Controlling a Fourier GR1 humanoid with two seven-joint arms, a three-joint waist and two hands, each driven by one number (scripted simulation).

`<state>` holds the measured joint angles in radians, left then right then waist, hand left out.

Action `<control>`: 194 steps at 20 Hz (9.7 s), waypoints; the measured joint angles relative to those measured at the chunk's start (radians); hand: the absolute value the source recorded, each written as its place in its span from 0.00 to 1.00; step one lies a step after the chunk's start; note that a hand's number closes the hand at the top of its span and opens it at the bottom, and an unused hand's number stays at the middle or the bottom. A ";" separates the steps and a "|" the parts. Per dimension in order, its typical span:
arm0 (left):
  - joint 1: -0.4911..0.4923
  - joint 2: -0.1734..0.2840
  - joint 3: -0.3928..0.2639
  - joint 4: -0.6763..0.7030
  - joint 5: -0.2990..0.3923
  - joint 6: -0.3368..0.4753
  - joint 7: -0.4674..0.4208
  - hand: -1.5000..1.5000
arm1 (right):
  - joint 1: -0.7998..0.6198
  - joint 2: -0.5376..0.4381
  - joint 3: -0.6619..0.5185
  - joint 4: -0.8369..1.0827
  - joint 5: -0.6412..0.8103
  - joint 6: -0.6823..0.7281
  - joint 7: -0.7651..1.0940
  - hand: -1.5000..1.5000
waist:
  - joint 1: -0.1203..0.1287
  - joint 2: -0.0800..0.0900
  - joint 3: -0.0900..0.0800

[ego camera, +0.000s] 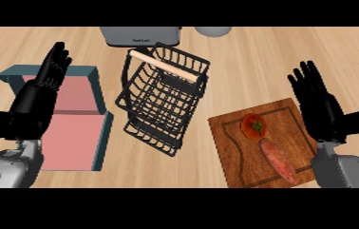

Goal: Pick the sweet potato from the cutting board and place it in the tiered basket

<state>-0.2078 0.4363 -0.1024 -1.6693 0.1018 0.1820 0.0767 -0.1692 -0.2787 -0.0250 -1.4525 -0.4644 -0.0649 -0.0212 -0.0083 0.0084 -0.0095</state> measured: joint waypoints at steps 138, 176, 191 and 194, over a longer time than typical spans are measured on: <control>0.143 -0.228 0.180 0.080 -0.007 -0.265 0.146 0.50 | -0.582 0.274 0.611 -0.261 1.383 0.067 1.075 1.00 | 0.022 -0.009 0.011; 0.112 -0.236 0.212 0.094 -0.009 -0.294 0.158 0.50 | -0.724 0.272 0.456 0.118 1.222 -0.668 0.881 0.00 | 0.021 -0.012 0.013; 0.179 -0.249 0.221 0.046 -0.016 -0.286 0.155 0.50 | -0.389 0.087 0.187 -0.398 1.143 -0.704 0.873 0.00 | -0.008 -0.016 0.013; 0.165 -0.250 0.225 0.062 -0.017 -0.288 0.150 0.50 | -0.296 0.004 0.113 -0.530 1.067 -0.662 0.873 0.00 | -0.010 -0.014 0.012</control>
<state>-0.0423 0.1866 0.1222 -1.6072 0.0849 -0.1057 0.2271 -0.4656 -0.2744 0.0876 -1.9830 0.6024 -0.7272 0.8519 -0.0179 -0.0060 0.0026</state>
